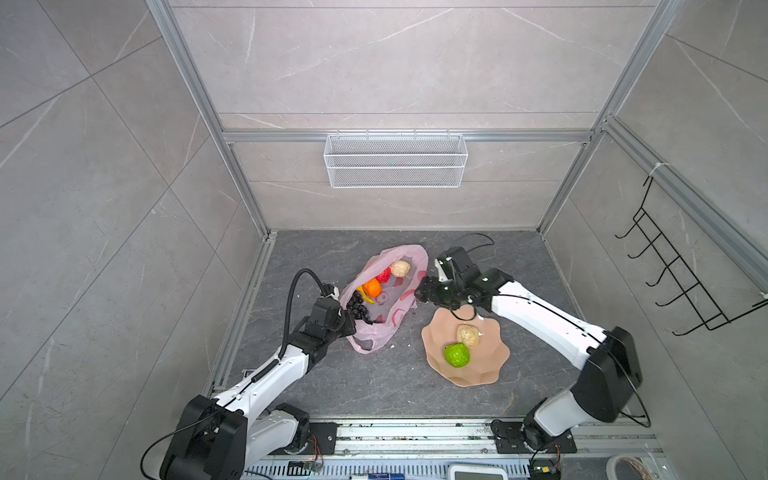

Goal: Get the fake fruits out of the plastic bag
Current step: 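Reach the right gripper into the bag and grasp the orange bun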

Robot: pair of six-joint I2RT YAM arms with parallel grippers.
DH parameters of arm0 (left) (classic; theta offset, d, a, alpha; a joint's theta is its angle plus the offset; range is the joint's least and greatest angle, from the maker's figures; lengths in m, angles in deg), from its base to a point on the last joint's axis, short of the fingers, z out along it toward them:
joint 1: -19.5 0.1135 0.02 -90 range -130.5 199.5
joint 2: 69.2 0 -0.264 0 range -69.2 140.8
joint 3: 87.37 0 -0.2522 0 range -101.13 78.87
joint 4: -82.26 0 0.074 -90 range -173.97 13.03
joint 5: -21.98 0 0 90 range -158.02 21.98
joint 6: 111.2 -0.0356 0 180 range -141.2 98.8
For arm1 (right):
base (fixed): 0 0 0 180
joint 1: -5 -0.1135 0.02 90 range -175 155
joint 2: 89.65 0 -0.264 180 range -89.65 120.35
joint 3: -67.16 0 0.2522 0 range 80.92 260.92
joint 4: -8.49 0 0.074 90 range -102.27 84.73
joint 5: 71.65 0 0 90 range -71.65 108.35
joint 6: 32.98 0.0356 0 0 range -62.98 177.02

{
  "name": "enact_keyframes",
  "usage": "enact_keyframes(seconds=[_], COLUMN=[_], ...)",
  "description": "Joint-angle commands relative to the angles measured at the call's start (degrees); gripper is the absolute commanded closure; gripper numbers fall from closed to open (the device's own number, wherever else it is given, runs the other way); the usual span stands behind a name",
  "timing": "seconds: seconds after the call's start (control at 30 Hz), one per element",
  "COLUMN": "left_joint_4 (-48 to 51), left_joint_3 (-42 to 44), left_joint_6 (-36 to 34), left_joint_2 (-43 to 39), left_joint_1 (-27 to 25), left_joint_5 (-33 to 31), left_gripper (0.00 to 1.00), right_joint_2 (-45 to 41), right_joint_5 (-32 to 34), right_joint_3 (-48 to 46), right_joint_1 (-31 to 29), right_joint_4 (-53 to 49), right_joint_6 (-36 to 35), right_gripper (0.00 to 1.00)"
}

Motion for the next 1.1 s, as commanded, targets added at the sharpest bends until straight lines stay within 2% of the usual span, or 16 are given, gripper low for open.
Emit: enact_keyframes(seconds=[0.0, 0.33, 0.77, 1.07], left_joint_4=[1.05, 2.46, 1.09, 0.56], left_joint_3=[-2.39, -2.16, -2.00, -1.45], left_joint_6=[0.49, -1.09, -2.05, -2.07], left_joint_2=[-0.04, 0.26, 2.01, 2.43], left_joint_1=[-0.14, -0.05, 0.13, 0.56], left_joint_5=[-2.03, -4.14, -5.08, -5.15], left_gripper=[0.92, 0.92, 0.92, 0.92], right_joint_2=[7.90, 28.94, 41.53, 46.75], right_joint_5=[1.86, 2.12, 6.40, 7.25], right_joint_3=[7.23, 25.17, 39.51, 46.22], right_joint_1=[-2.12, -4.84, -5.50, -5.94], right_joint_4=[1.83, 0.67, -3.76, -4.89], right_joint_6=[-3.80, -9.41, -19.34, -21.41], right_gripper=[0.33, 0.35, 0.33, 0.32])
